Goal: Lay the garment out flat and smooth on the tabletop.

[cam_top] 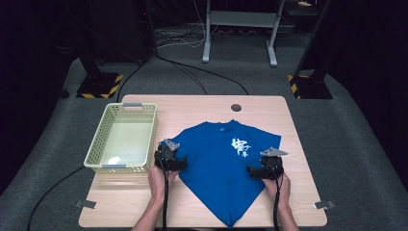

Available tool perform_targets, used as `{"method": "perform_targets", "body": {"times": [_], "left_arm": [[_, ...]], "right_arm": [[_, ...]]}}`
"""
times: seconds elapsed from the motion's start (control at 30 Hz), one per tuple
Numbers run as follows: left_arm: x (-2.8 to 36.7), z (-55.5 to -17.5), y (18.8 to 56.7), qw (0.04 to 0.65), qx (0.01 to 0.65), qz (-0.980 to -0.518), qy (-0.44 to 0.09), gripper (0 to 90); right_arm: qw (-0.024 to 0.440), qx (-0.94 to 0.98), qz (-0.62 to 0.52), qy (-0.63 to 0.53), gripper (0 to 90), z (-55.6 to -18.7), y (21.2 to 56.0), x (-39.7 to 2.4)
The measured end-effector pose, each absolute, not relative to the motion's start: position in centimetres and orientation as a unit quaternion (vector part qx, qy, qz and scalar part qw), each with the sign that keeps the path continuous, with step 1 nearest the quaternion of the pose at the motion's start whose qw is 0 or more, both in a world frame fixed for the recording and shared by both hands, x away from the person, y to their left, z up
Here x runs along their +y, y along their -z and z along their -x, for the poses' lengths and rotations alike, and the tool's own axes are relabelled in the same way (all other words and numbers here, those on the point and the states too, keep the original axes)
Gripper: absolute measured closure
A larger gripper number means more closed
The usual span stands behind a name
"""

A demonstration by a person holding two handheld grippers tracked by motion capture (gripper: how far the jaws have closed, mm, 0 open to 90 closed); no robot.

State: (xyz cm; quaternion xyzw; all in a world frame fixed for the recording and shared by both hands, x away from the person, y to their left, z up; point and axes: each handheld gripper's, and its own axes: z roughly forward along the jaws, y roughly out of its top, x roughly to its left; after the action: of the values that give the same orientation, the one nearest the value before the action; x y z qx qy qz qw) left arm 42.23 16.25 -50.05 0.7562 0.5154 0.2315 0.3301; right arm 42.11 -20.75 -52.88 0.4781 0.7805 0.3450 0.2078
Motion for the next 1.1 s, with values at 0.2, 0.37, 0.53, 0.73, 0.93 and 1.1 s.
{"method": "perform_targets", "body": {"times": [0.2, 0.37, 0.53, 0.73, 0.93, 1.1], "left_arm": [[14.3, -42.9, 50.3, 0.354, 0.492, -0.769, -0.205, 15.3], [13.3, -44.4, 51.8, 0.34, 0.487, -0.784, -0.181, 2.4], [13.5, -45.3, 52.6, 0.333, 0.491, -0.785, -0.18, 0.0], [13.4, -46.1, 52.8, 0.326, 0.486, -0.787, -0.195, 0.0], [13.7, -46.9, 52.9, 0.335, 0.474, -0.791, -0.194, 0.0], [13.7, -47.7, 52.9, 0.335, 0.473, -0.791, -0.196, 0.0]], "right_arm": [[0.206, 0.78, -0.478, -0.348, 8.9, -42.1, 52.9, -20.8], [0.209, 0.776, -0.486, -0.344, 7.5, -42.1, 52.9, -20.7], [0.212, 0.753, -0.508, -0.359, 0.0, -42.2, 52.3, -21.0], [0.215, 0.75, -0.527, -0.337, 0.0, -44.1, 50.7, -20.5], [0.205, 0.764, -0.534, -0.298, 0.0, -46.3, 51.2, -19.8], [0.191, 0.767, -0.546, -0.278, 0.0, -47.6, 51.9, -19.8]]}}
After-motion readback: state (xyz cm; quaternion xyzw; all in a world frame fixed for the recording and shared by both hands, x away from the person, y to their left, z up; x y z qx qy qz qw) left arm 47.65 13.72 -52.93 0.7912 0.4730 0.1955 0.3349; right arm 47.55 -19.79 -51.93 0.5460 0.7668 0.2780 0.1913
